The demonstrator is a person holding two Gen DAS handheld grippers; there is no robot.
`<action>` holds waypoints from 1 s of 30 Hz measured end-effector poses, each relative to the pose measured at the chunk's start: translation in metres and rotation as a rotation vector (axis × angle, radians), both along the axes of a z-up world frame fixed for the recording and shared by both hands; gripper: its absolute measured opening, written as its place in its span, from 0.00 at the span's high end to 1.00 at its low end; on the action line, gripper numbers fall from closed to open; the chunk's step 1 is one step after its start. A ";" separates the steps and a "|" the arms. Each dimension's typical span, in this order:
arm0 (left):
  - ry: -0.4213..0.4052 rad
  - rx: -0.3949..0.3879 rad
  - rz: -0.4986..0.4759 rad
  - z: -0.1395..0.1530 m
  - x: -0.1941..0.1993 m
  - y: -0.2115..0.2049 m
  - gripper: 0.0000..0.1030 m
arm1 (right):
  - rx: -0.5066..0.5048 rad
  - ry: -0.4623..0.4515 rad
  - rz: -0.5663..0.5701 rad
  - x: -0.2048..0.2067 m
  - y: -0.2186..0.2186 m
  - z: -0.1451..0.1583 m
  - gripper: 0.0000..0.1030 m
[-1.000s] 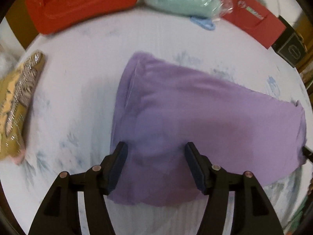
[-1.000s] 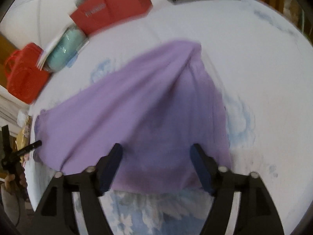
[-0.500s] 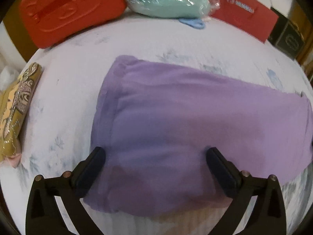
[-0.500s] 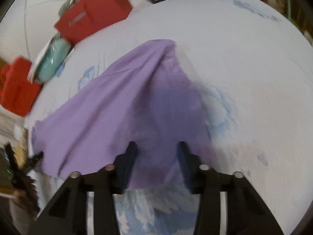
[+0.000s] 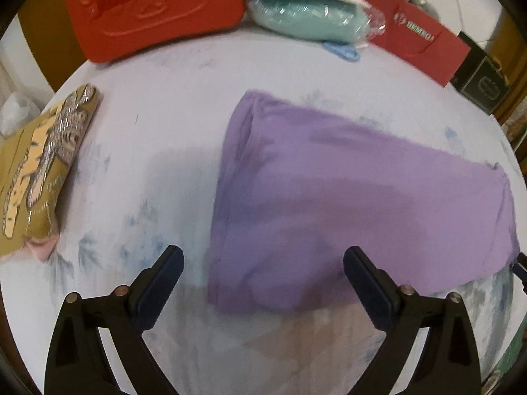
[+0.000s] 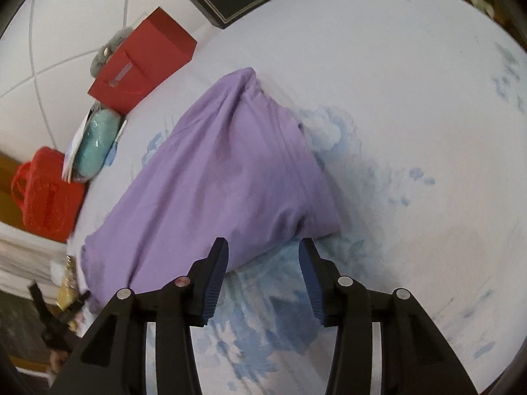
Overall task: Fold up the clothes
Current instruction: 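Press and tuck the folded shirt edges with both grippers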
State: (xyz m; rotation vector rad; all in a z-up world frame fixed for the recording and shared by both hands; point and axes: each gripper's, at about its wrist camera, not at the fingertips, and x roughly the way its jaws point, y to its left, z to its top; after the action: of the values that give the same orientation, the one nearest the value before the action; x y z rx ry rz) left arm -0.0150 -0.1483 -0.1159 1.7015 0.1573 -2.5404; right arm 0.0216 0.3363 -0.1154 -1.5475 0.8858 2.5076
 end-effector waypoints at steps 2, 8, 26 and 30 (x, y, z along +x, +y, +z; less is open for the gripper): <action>-0.025 -0.008 -0.006 -0.010 0.001 -0.001 0.07 | 0.002 0.006 -0.035 -0.001 -0.002 -0.002 0.53; -0.013 -0.034 -0.031 -0.013 0.000 0.008 0.07 | 0.008 0.024 -0.139 -0.006 -0.007 -0.007 0.49; -0.013 0.025 -0.068 0.004 -0.002 0.010 0.71 | 0.170 0.054 -0.137 -0.022 -0.027 0.000 0.53; -0.030 0.061 -0.059 0.007 -0.004 -0.001 0.91 | 0.202 0.098 -0.087 -0.024 -0.037 0.017 0.95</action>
State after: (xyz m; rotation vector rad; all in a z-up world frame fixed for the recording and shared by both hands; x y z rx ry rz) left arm -0.0192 -0.1496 -0.1089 1.7908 0.1877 -2.5759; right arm -0.0022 0.2994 -0.0980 -1.3080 0.6701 2.5383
